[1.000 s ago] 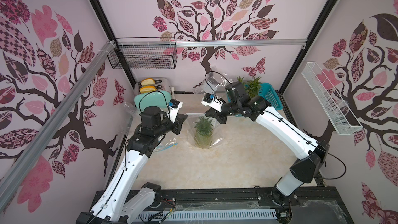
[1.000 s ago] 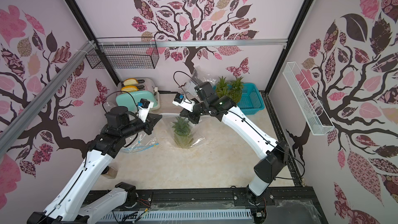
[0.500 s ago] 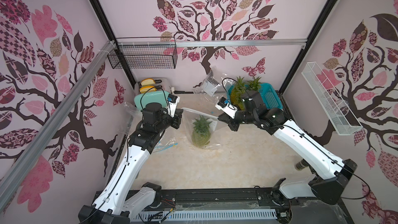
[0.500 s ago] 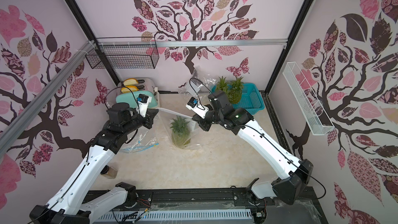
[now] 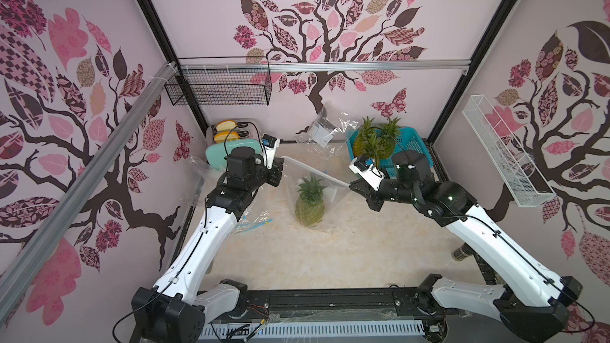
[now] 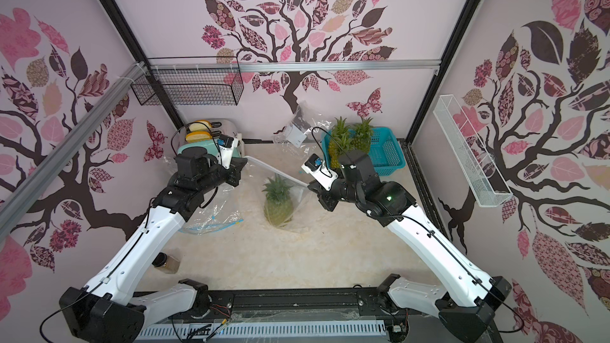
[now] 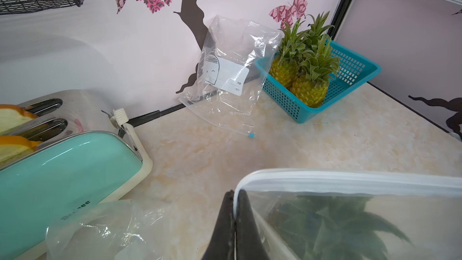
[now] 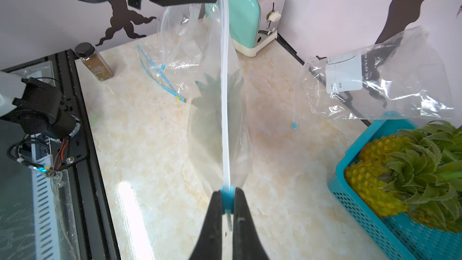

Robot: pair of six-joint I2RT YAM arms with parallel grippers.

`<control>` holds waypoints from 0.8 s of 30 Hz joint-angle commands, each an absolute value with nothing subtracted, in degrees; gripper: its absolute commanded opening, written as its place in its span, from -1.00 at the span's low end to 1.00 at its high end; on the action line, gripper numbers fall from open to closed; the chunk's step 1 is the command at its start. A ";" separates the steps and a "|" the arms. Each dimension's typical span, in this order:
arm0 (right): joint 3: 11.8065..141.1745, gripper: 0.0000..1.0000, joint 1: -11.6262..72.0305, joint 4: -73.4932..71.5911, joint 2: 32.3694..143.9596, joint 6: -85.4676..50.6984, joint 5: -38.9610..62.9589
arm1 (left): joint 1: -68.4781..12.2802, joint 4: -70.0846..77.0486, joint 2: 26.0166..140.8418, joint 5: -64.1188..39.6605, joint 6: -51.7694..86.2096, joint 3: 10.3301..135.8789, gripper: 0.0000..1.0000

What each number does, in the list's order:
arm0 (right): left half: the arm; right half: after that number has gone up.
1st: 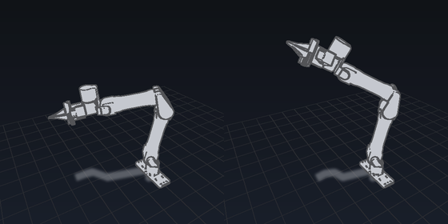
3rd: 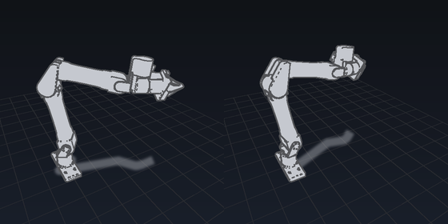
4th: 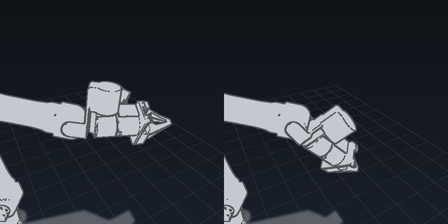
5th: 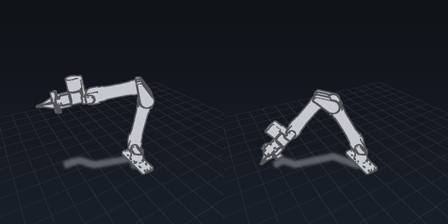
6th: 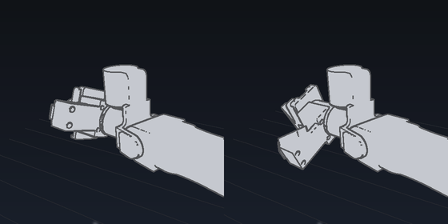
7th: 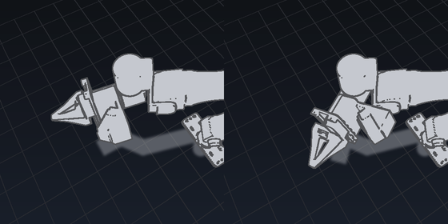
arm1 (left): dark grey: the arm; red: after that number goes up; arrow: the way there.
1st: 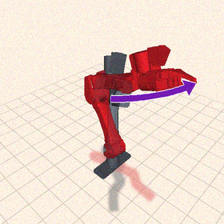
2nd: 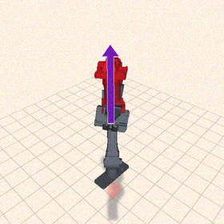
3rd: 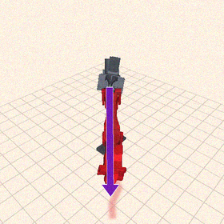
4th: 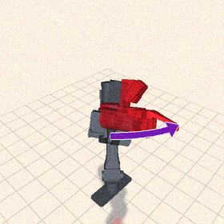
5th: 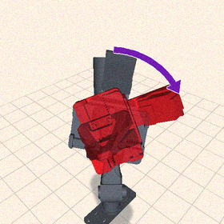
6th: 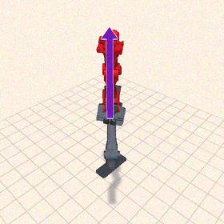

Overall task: Open the zip-top bag and take out the pineapple
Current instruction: Unzip the zipper on the zipper food storage bag.

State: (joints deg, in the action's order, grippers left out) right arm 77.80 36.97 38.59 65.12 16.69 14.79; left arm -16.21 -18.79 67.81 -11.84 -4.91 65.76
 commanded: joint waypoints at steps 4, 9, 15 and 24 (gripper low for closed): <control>75.62 -0.93 36.32 41.05 59.39 14.86 15.31 | -14.41 -10.33 70.05 -6.89 -1.86 68.93 -1.00; 74.92 -0.92 36.32 41.49 58.80 14.38 15.93 | -14.41 -8.08 71.25 -8.86 0.24 68.99 -1.00; 74.04 -0.89 36.34 41.41 58.80 13.13 18.94 | -14.42 -6.24 73.07 -11.98 1.40 70.14 -0.95; 73.46 -0.86 36.45 39.72 58.97 11.02 25.12 | -14.42 -3.85 78.31 -16.13 3.27 74.38 -0.92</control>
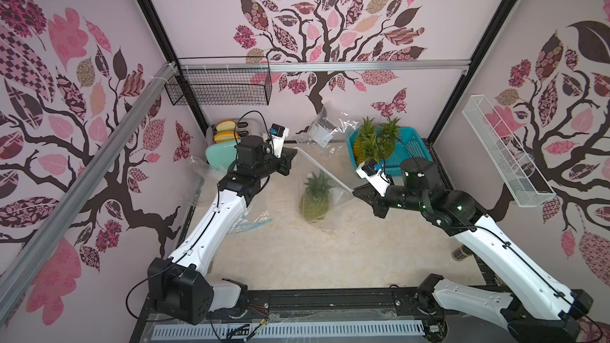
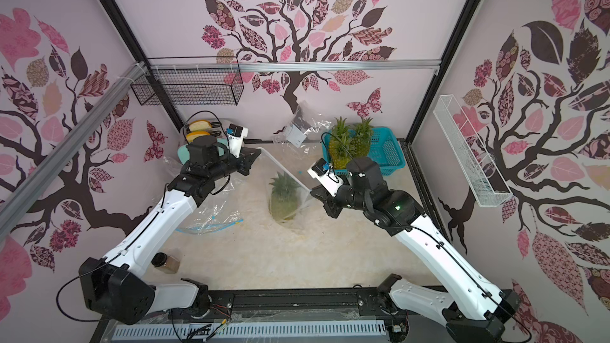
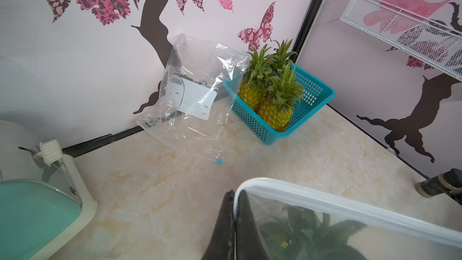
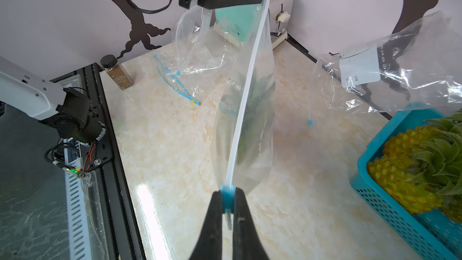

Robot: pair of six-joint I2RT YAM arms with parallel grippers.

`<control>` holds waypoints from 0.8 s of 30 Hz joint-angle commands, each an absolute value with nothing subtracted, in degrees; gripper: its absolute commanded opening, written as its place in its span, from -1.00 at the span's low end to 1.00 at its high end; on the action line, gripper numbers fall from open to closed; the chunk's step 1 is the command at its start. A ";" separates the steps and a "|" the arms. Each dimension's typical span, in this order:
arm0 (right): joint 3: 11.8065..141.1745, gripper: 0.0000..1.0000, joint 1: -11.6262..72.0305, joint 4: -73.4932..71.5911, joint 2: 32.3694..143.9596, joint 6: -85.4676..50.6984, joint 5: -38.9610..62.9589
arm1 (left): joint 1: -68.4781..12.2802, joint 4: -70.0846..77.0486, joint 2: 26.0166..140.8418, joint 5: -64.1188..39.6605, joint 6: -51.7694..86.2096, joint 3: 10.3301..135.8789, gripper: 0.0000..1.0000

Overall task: Open the zip-top bag and take out the pineapple
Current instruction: Unzip the zipper on the zipper food storage bag.

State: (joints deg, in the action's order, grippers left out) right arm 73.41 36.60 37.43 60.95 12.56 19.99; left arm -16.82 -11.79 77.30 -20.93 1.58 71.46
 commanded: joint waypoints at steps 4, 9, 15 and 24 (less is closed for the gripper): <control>71.63 -0.87 36.82 37.18 57.98 9.57 29.52 | -14.42 -1.68 80.69 -17.87 4.50 75.02 -0.92; 70.10 -0.82 37.15 35.24 56.87 8.84 33.90 | -14.41 0.15 82.48 -19.87 5.70 75.23 -0.92; 69.01 -0.48 37.40 35.91 57.30 9.13 33.28 | -14.41 0.80 83.23 -22.91 6.59 75.19 -0.71; 70.49 0.02 37.31 29.18 55.19 8.21 20.61 | -14.41 -7.30 81.60 -23.82 4.36 82.45 -0.12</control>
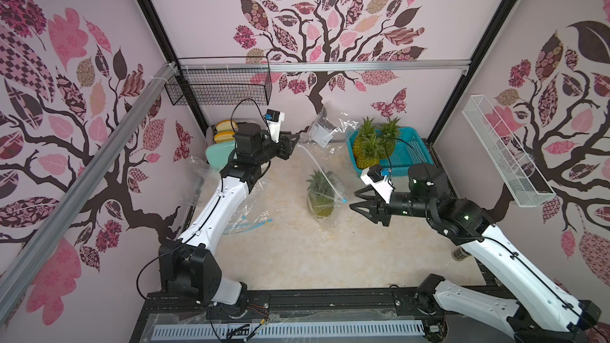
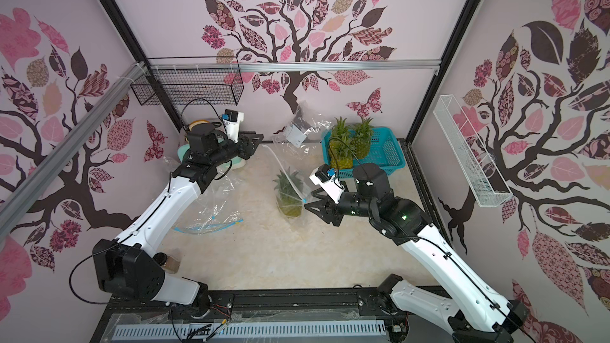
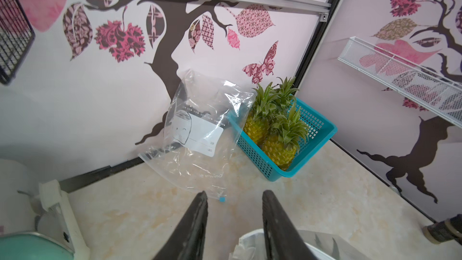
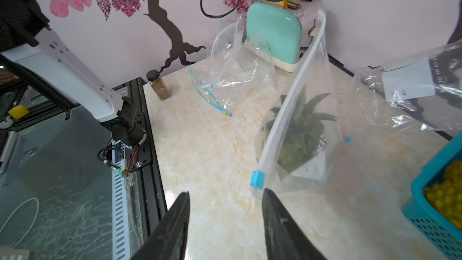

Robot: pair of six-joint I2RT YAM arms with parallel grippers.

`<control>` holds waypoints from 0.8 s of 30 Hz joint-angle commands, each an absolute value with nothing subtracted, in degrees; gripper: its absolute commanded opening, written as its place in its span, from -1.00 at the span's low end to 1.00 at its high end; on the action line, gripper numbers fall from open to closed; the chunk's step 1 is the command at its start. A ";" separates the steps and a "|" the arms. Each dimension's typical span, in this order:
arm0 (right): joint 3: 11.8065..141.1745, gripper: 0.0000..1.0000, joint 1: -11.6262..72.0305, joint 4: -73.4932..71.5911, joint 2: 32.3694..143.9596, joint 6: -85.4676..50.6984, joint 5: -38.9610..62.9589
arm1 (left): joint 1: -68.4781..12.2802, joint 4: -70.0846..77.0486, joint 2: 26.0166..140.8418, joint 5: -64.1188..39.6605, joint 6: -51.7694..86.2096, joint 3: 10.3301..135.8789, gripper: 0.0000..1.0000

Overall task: Open the zip-top bag and take out the pineapple
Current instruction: Unzip the zipper on the zipper food storage bag, then open the zipper of the food storage bag at the center of the board.

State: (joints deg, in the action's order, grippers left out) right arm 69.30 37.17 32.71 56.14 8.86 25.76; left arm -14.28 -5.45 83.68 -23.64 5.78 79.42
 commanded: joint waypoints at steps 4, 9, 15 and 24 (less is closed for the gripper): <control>72.51 0.13 37.19 26.60 57.27 9.42 14.08 | -14.41 -16.18 79.21 -22.78 2.51 87.27 -0.03; 75.94 0.19 35.16 26.15 63.93 11.16 12.99 | -14.48 -24.33 73.52 -24.39 2.85 82.90 0.08; 79.28 0.18 27.96 24.55 72.04 7.64 19.27 | -20.62 -23.72 64.01 -21.56 2.05 65.10 0.14; 82.29 0.16 24.10 25.39 81.82 4.47 34.56 | -22.56 -14.86 65.34 -24.01 6.64 57.19 0.21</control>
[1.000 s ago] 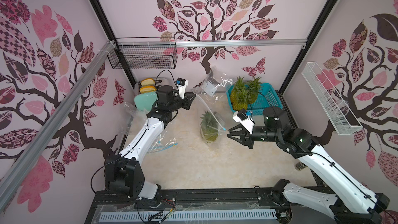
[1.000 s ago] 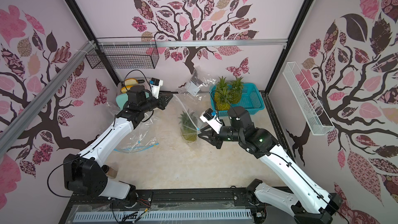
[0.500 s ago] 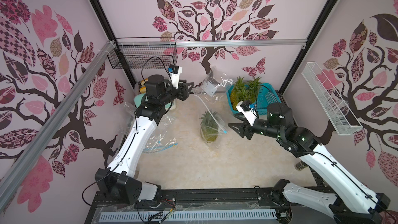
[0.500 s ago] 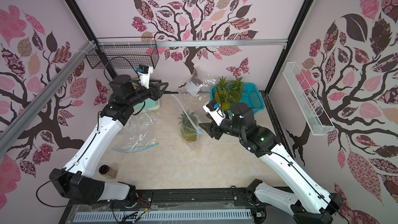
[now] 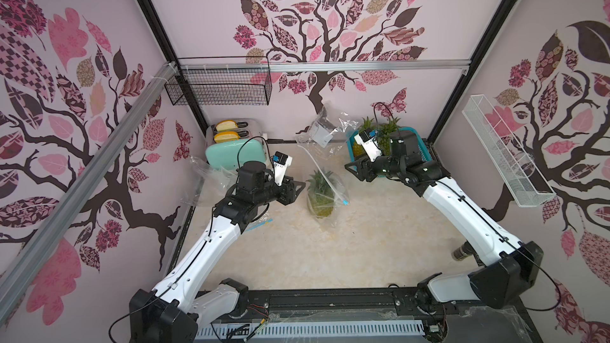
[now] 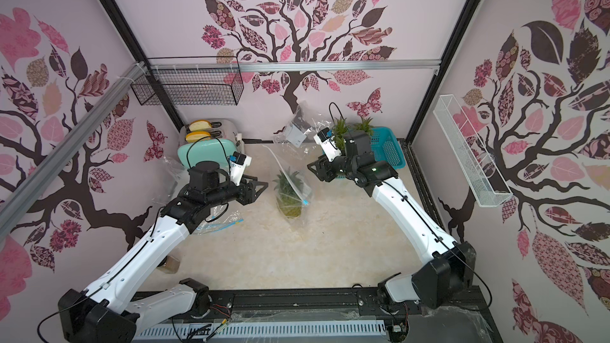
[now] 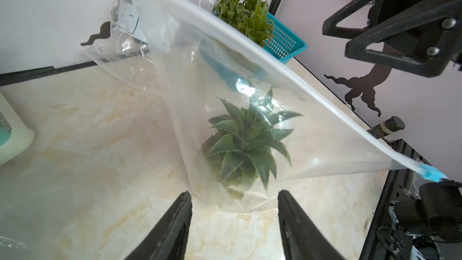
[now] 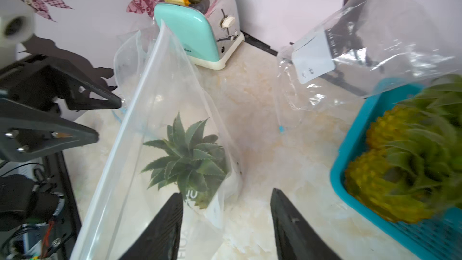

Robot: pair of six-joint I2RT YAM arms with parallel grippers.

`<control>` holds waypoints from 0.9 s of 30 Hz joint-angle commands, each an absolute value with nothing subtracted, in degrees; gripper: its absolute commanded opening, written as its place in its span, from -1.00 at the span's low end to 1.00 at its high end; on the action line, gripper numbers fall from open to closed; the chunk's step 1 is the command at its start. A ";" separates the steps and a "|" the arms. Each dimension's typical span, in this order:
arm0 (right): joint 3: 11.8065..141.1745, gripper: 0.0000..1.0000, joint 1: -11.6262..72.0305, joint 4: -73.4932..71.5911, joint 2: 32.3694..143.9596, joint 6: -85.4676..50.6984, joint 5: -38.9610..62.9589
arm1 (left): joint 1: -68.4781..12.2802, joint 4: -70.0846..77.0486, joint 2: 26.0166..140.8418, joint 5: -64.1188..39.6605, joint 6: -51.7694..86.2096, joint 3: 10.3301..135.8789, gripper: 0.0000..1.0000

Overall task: Open the zip-top bag and take out the pineapple
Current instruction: Open the zipper of the food storage bag at the center of the board.

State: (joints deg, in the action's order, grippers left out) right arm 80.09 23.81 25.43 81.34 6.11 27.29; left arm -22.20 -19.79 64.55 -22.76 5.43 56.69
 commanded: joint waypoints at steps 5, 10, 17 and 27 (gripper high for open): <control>81.50 0.18 24.17 24.70 83.99 2.73 41.59 | -23.09 -11.44 68.94 -27.10 7.38 57.51 0.21; 80.36 0.19 24.17 23.54 86.07 1.29 45.19 | -23.27 -7.82 71.97 -29.08 8.57 57.40 0.21; 79.67 0.19 24.26 21.21 88.88 -0.27 47.07 | -23.53 -3.63 75.81 -31.80 10.73 58.03 0.20; 80.33 0.12 24.79 19.21 95.10 -0.49 50.36 | -23.99 0.22 80.11 -34.43 12.95 58.55 0.16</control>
